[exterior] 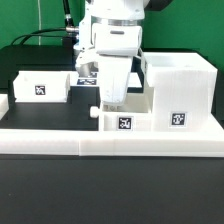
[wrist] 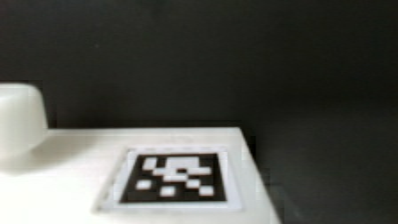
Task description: Assemble drawer
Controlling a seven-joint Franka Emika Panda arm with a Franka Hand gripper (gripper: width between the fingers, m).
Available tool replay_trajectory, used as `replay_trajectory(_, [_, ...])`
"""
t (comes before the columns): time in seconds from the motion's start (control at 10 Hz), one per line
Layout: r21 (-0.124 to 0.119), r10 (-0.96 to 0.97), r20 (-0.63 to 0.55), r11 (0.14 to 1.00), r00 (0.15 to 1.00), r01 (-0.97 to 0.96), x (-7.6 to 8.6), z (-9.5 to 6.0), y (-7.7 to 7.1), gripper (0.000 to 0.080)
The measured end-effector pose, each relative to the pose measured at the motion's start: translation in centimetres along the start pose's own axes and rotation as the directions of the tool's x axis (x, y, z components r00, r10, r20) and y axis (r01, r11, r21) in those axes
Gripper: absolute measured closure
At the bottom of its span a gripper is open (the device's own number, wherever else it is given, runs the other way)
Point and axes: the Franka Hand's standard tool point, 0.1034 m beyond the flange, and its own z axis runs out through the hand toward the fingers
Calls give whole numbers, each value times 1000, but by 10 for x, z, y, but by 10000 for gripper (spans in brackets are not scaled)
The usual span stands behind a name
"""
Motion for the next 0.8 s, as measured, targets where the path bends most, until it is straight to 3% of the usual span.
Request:
replay_trajectory(0.3, [-1, 13, 8, 1000, 1000, -13, -8, -1, 1, 755])
replay_trajectory(0.8, [1, -10, 13, 1000, 1000, 10, -4, 1, -1, 755])
